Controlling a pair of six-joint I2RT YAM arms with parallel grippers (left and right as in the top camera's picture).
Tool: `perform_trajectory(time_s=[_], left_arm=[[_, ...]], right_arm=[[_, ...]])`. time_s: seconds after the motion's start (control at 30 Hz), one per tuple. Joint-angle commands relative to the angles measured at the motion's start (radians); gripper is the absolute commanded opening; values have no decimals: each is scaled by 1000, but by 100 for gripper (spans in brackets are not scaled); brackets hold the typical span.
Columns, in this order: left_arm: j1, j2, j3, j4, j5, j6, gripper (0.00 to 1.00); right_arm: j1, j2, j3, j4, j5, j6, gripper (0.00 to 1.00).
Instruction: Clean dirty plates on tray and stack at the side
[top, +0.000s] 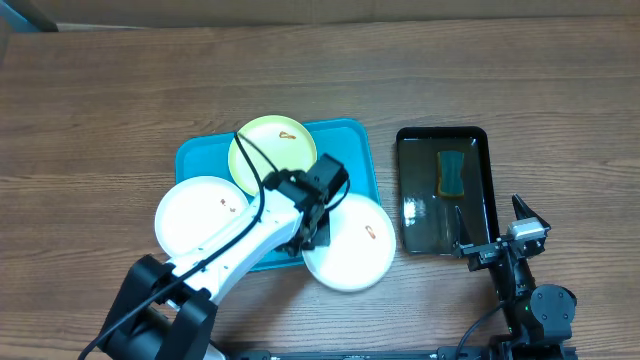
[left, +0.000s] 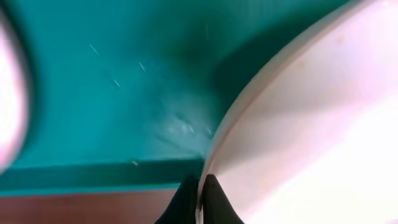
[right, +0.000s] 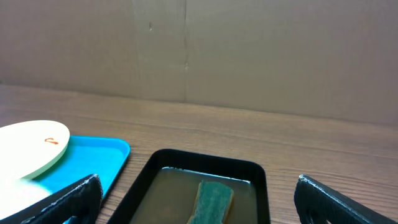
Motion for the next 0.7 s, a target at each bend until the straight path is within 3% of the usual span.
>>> perform_trajectory(time_s=[0.0, 0.43, 0.67], left_arm=[[36, -3, 98, -11, -236, 17, 4], [89, -2, 77, 32, -260, 18, 4], [89, -2, -26, 139, -235, 19, 4]], right_arm=[[-4, -10, -10, 5, 2, -4, 100], [-4, -10, -10, 5, 2, -4, 100], [-4, -10, -10, 5, 2, -4, 100]])
